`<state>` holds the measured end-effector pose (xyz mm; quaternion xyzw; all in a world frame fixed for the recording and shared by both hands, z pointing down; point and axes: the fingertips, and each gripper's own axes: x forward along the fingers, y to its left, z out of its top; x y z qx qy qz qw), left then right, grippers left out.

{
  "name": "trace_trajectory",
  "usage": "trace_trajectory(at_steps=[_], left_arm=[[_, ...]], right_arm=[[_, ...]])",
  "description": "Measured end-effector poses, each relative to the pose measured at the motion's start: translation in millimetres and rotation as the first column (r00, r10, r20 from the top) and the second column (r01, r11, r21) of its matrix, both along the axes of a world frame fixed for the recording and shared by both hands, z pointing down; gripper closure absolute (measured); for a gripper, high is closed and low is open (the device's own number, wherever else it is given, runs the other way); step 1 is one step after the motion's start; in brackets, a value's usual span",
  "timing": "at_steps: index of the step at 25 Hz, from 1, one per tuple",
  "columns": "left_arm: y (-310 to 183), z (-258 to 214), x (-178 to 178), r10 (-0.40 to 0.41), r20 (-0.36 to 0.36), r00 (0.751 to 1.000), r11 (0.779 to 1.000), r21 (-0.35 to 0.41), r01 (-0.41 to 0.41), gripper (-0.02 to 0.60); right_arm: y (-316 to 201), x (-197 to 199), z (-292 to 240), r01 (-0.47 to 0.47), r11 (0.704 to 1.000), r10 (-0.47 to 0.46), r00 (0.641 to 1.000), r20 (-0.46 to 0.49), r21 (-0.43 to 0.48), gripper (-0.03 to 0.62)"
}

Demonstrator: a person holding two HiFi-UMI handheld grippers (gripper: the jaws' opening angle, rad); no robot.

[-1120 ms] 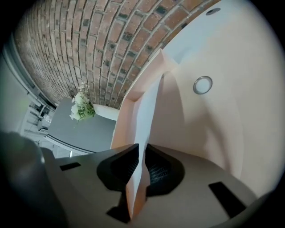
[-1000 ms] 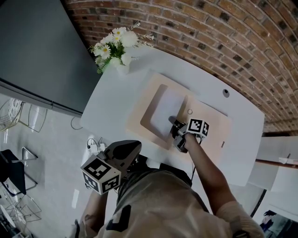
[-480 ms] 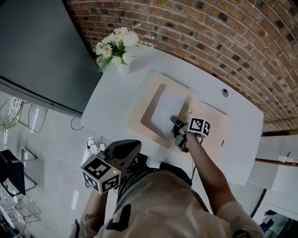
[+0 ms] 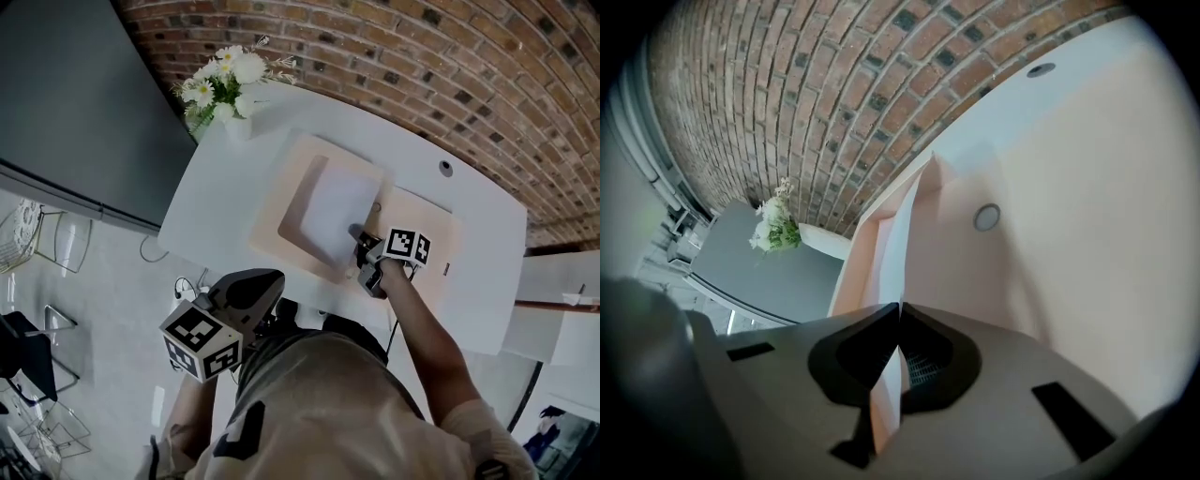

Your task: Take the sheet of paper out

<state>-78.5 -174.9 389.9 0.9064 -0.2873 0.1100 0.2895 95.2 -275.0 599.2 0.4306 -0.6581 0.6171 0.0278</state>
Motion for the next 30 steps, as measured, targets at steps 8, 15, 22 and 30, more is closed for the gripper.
trace_trajectory(at_steps=[8, 15, 22, 30], left_arm=[[3.2, -9.2, 2.0, 0.013, -0.012, 1.0, 0.999, 0.033, -0.013, 0.567], [9.8, -8.1, -0.7, 0.034, -0.024, 0.999, 0.999, 0.036, -0.033, 0.566], [15.6, -9.0, -7.5, 0.059, -0.038, 0.998, 0.997, 0.054, -0.057, 0.566], [19.6, -4.3, -3.7, 0.137, -0.05, 0.989, 0.99, 0.044, -0.135, 0.568]], right_arm=[[4.9, 22.4, -14.8, -0.023, 0.999, 0.026, 0.998, -0.063, 0.046, 0.569], [15.5, 29.8, -23.4, -0.013, 0.997, 0.022, 0.991, -0.128, 0.072, 0.569], [30.4, 41.3, -30.7, -0.004, 0.995, 0.028, 0.974, -0.224, 0.104, 0.569], [54.5, 66.9, -53.7, -0.049, 0.988, 0.09, 0.952, -0.293, 0.145, 0.569]])
